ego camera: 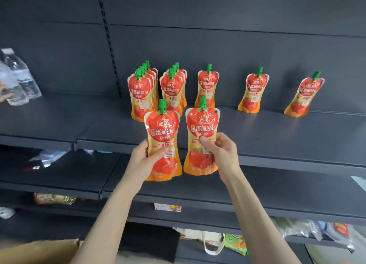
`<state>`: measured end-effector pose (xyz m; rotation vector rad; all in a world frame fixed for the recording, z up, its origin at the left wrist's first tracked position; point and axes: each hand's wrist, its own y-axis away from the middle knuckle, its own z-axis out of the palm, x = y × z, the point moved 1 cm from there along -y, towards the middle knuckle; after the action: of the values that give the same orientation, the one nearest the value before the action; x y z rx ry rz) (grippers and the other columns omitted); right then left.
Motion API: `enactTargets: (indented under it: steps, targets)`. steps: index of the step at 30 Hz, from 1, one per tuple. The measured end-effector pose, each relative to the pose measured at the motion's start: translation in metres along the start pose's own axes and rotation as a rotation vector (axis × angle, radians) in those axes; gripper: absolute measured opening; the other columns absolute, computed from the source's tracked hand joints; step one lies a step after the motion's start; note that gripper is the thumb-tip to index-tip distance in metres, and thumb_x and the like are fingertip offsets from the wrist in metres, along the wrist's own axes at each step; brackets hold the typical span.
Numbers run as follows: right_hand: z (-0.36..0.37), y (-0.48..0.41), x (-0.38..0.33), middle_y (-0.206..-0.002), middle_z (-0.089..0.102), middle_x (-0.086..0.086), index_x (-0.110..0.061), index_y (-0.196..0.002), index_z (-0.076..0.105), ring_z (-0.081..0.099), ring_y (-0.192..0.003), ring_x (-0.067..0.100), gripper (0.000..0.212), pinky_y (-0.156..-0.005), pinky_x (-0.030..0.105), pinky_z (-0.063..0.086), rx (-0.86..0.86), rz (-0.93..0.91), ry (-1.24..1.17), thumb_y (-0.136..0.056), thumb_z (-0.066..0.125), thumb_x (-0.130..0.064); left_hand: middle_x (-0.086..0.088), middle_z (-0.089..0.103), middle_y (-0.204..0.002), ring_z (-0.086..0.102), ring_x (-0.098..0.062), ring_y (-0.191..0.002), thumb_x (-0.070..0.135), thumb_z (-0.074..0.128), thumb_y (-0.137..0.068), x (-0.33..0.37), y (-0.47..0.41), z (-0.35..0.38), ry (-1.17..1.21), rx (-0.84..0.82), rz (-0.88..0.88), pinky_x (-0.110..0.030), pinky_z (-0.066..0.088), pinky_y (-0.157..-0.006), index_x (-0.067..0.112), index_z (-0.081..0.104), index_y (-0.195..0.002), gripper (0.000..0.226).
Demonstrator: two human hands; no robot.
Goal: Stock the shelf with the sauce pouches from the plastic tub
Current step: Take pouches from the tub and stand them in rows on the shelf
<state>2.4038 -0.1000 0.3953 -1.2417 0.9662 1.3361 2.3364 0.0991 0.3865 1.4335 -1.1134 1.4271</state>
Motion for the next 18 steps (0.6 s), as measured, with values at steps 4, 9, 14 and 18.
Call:
enactTargets:
  steps: [4, 9, 14, 18]
  targets:
    - [0.021, -0.047, 0.003, -0.086, 0.075, 0.003, -0.008, -0.091, 0.060, 0.073, -0.080, 0.020, 0.020, -0.062, 0.026, 0.056, -0.001, -0.028, -0.043, -0.081, 0.073, -0.019, 0.014, 0.072, -0.098, 0.068, -0.004, -0.091, 0.035, 0.071, -0.079, 0.003, -0.050, -0.017, -0.007, 0.025, 0.048, -0.027, 0.052, -0.074, 0.035, 0.063, -0.105, 0.027]
    - [0.040, -0.100, 0.006, -0.085, 0.075, 0.001, -0.012, -0.088, 0.061, 0.073, -0.080, 0.018, 0.017, -0.062, 0.024, 0.055, -0.016, -0.072, -0.033, -0.081, 0.074, -0.019, 0.020, 0.071, -0.096, 0.066, 0.002, -0.090, 0.045, 0.072, -0.068, 0.004, -0.104, -0.035, -0.016, 0.078, 0.074, -0.017, 0.050, -0.065, 0.039, 0.062, -0.099, 0.034]
    - [0.063, -0.140, 0.012, -0.088, 0.075, -0.001, -0.013, -0.090, 0.061, 0.072, -0.083, 0.016, 0.018, -0.065, 0.024, 0.056, -0.018, -0.087, -0.034, -0.080, 0.075, -0.019, 0.018, 0.071, -0.099, 0.067, 0.000, -0.092, 0.043, 0.072, -0.069, 0.001, -0.142, -0.055, -0.007, 0.085, 0.109, -0.015, 0.051, -0.065, 0.037, 0.063, -0.103, 0.036]
    - [0.082, -0.160, 0.017, -0.090, 0.074, 0.000, -0.015, -0.089, 0.061, 0.072, -0.085, 0.016, 0.016, -0.066, 0.023, 0.056, -0.013, -0.110, -0.019, -0.081, 0.074, -0.019, 0.015, 0.071, -0.102, 0.066, -0.005, -0.097, 0.037, 0.072, -0.073, 0.000, -0.166, -0.071, -0.006, 0.090, 0.134, -0.023, 0.053, -0.072, 0.038, 0.063, -0.104, 0.032]
